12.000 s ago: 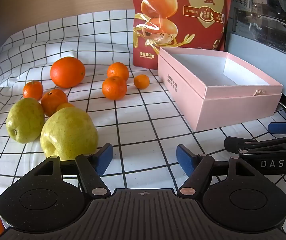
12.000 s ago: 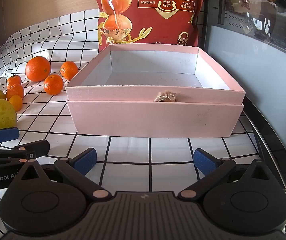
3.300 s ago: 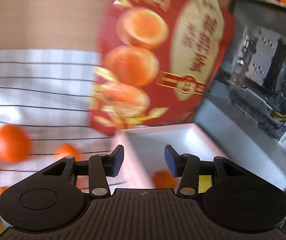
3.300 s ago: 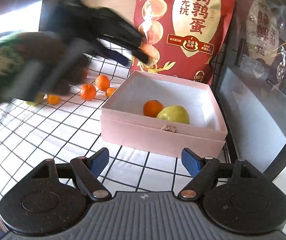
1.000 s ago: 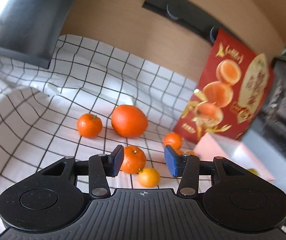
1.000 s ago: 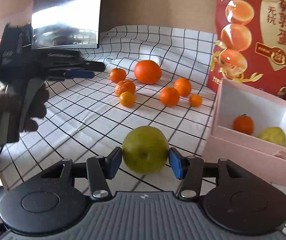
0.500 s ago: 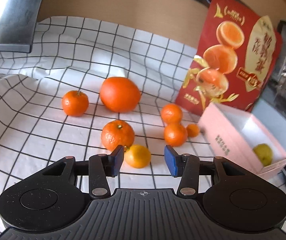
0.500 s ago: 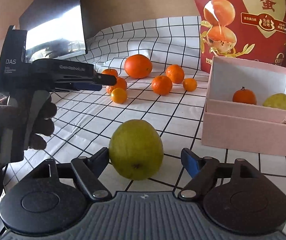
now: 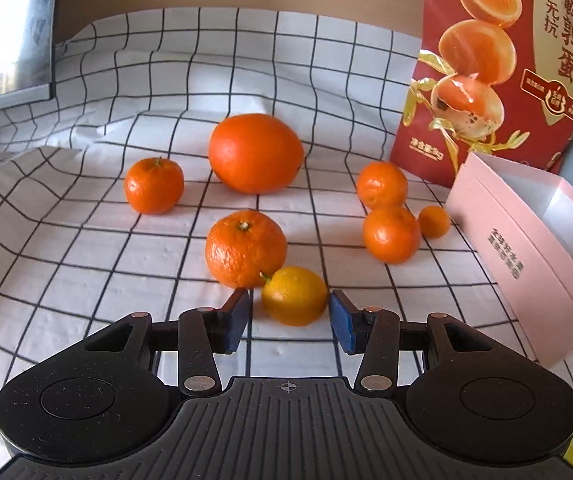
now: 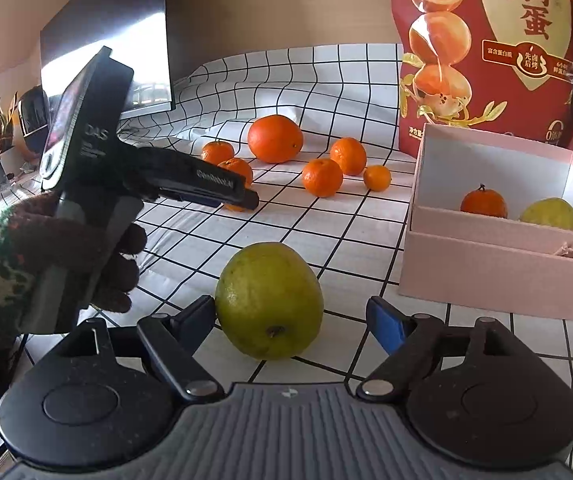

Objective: Organize fruits
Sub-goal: 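Carry the pear and the small mandarin toward the pink box with both tools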

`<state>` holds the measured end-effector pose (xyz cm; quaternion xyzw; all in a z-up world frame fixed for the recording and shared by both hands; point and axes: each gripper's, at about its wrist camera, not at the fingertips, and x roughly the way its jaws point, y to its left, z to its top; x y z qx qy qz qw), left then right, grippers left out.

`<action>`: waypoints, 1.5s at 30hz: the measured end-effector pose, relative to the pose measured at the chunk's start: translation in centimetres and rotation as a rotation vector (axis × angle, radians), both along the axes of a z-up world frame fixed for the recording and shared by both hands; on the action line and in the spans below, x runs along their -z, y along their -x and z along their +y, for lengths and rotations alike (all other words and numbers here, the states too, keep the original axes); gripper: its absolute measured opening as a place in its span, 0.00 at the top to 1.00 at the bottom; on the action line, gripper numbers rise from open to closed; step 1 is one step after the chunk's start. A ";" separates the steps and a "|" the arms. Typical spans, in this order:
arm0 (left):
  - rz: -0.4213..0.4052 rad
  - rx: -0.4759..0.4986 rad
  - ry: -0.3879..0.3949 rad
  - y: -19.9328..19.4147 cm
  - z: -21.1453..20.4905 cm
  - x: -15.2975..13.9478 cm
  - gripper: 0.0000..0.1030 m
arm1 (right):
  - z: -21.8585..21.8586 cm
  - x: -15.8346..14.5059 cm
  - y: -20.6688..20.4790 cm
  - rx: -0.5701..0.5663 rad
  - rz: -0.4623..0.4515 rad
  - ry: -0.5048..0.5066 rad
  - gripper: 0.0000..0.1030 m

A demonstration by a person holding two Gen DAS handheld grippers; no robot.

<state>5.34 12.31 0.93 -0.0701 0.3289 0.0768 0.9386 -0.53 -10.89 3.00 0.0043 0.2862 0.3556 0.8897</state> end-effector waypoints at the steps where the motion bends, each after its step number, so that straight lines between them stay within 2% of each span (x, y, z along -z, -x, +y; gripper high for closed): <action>1: -0.001 -0.004 -0.002 -0.1 0.1 0.0 0.51 | 0.0 0.0 0.0 0.002 -0.002 0.000 0.19; 5: -0.016 -0.005 0.009 -0.2 0.4 0.1 0.55 | 0.0 0.0 0.1 0.007 -0.007 0.001 0.19; 6: -0.023 0.003 0.020 -0.1 0.4 0.1 0.62 | 0.0 0.0 0.1 0.008 -0.006 0.001 0.19; 10: -0.023 0.046 0.035 1.3 -0.1 -0.1 0.62 | 0.0 0.0 0.1 0.010 0.004 -0.004 0.17; 17: -0.061 0.142 0.153 6.9 -0.7 0.1 0.62 | -0.1 0.1 0.0 0.007 0.012 -0.007 0.17; 21: -0.079 0.189 0.165 9.2 -1.1 0.3 0.62 | 0.1 0.0 0.1 0.002 0.006 0.008 0.16; 27: -0.096 0.203 0.218 10.6 -0.8 0.8 0.62 | 0.9 0.1 -0.2 -0.028 0.024 0.045 0.14; 32: -0.109 0.179 0.256 10.8 -0.3 1.0 0.62 | 1.8 0.3 -1.7 -0.031 0.093 0.048 0.11; 38: -0.115 0.167 0.274 11.0 0.0 1.1 0.62 | 3.9 0.2 -2.5 -0.028 0.084 0.083 0.11; 41: -0.117 0.166 0.285 11.0 0.1 1.1 0.62 | 4.6 0.1 -2.4 -0.038 0.068 0.098 0.19; 43: -0.118 0.165 0.290 11.0 0.1 1.1 0.62 | 4.7 -0.2 -1.9 -0.061 0.052 0.093 0.32; 45: -0.118 0.165 0.289 11.0 0.1 1.1 0.62 | 4.7 -0.6 -1.4 -0.059 0.035 0.117 0.33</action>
